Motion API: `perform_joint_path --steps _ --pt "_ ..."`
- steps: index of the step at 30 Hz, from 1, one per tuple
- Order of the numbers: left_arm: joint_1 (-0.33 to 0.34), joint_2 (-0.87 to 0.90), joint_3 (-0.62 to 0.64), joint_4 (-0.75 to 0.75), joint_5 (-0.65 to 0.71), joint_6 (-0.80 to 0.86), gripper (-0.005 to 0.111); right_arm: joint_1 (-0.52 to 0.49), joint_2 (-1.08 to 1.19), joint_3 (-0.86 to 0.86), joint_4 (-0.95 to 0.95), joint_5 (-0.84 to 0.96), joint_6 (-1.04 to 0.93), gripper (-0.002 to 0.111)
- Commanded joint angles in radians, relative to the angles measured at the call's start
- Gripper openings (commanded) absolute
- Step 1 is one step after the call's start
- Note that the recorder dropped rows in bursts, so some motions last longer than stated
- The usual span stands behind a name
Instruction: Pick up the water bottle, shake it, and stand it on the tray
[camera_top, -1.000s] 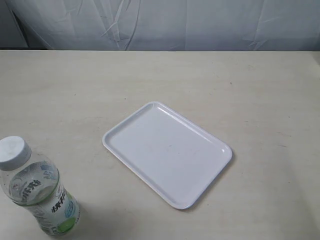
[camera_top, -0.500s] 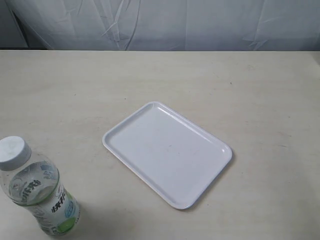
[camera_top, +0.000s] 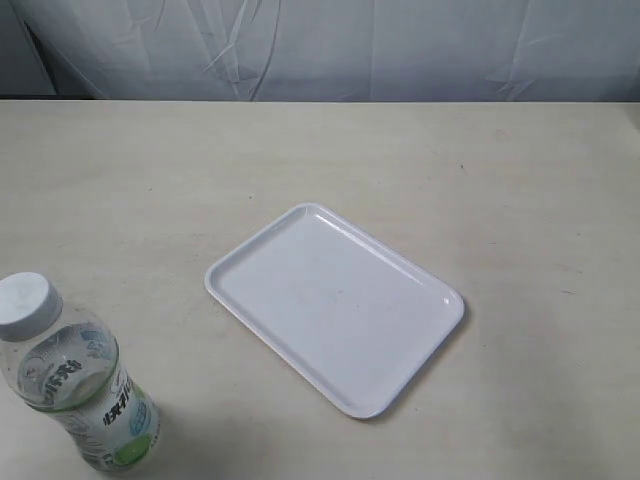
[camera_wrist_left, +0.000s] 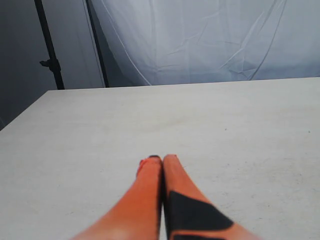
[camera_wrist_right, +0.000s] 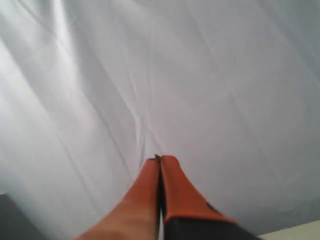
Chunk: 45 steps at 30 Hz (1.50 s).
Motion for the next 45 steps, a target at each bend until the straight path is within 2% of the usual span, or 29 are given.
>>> perform_joint_path --steps 1,4,6,9,13,16,19,22,30,38,45 --pt "0.001 -0.005 0.002 0.001 -0.004 -0.006 0.0 0.14 0.236 -0.041 -0.362 -0.27 0.212 0.0" --pt "0.001 -0.005 0.002 0.001 -0.004 -0.006 0.0 0.22 0.419 -0.078 -0.58 -0.48 0.25 0.001" --pt "0.001 -0.005 0.002 0.001 -0.004 -0.006 0.0 0.263 0.514 -0.114 -0.654 -0.523 0.25 0.007" --pt "0.001 -0.005 0.002 0.001 -0.004 -0.006 0.0 0.315 0.662 -0.169 -0.733 -0.547 0.25 0.026" --pt "0.001 -0.005 0.002 0.001 -0.004 -0.008 0.0 0.366 0.788 -0.228 -0.833 -0.637 0.265 0.066" --pt "0.001 -0.005 0.002 0.001 -0.004 -0.008 0.0 0.418 0.824 -0.257 -0.952 -0.653 0.322 0.079" --pt "0.001 -0.005 0.002 0.001 -0.004 -0.008 0.0 0.485 0.836 -0.263 -1.095 -0.648 0.336 0.079" --pt "0.001 -0.005 0.002 0.001 -0.004 -0.006 0.0 0.547 0.836 -0.263 -1.145 -0.611 0.346 0.079" --pt "0.001 -0.005 0.002 0.001 -0.004 -0.006 0.0 0.654 0.855 -0.263 -1.108 -0.542 0.328 0.079" --pt "0.001 -0.005 0.002 0.001 -0.004 -0.006 0.0 0.746 1.0 -0.337 -0.977 -0.528 0.175 0.079" --pt "0.001 -0.005 0.002 0.001 -0.004 -0.006 0.0 0.758 1.125 -0.436 -0.96 -0.518 0.162 0.079"
